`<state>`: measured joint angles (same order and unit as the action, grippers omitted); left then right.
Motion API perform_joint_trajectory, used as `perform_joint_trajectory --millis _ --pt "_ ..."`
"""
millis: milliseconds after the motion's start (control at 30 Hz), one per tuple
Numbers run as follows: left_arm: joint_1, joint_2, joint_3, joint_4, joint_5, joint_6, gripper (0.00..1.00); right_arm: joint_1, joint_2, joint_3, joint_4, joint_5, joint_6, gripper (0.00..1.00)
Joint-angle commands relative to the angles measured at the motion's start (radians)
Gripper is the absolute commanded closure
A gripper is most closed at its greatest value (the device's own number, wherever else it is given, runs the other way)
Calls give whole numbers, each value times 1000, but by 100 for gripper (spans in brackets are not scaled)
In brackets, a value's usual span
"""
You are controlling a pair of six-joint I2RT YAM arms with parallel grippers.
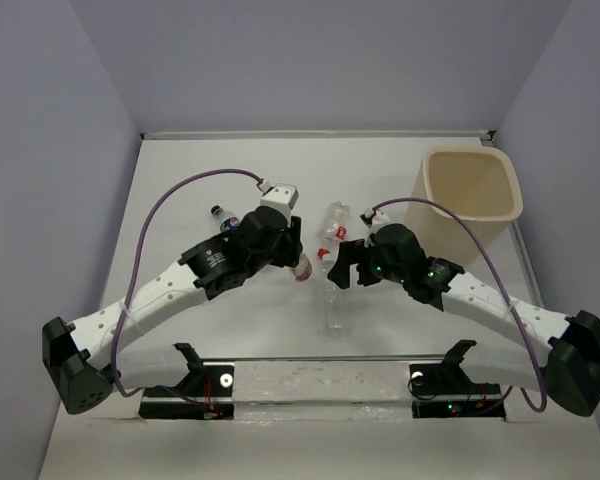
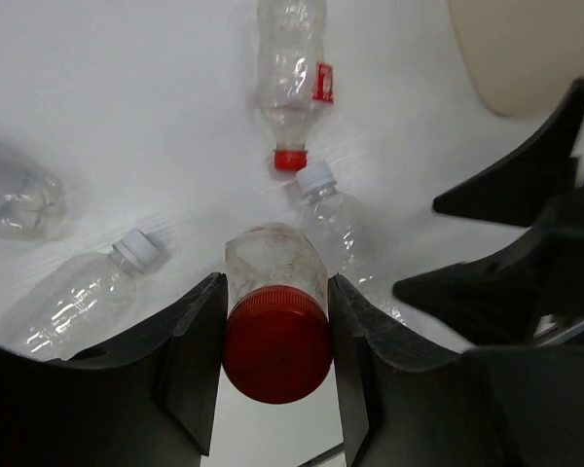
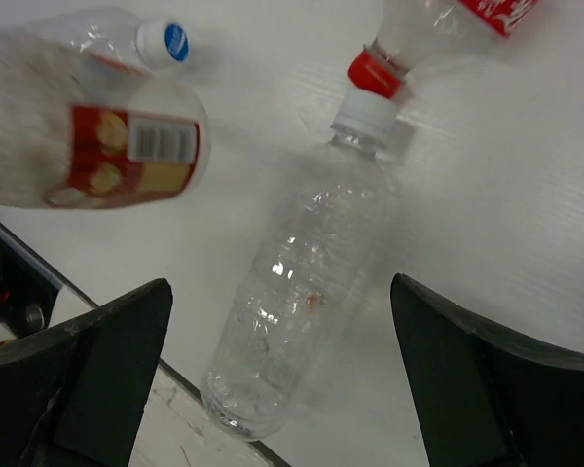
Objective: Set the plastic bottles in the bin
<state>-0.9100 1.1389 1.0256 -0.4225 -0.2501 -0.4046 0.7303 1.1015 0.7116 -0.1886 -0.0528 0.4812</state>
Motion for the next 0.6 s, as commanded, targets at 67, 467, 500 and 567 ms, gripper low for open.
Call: perform_joint_trajectory --millis 67,467,500,567 --pt "-1 -28 206 37 -61 32 100 89 148 -23 141 21 71 1" --pt "5 100 458 237 -144 85 100 132 304 -93 218 117 138 40" --pt "5 114 471 255 -141 89 100 132 272 -110 222 122 155 62" --pt "8 159 526 300 -120 87 100 132 151 -152 203 145 169 71"
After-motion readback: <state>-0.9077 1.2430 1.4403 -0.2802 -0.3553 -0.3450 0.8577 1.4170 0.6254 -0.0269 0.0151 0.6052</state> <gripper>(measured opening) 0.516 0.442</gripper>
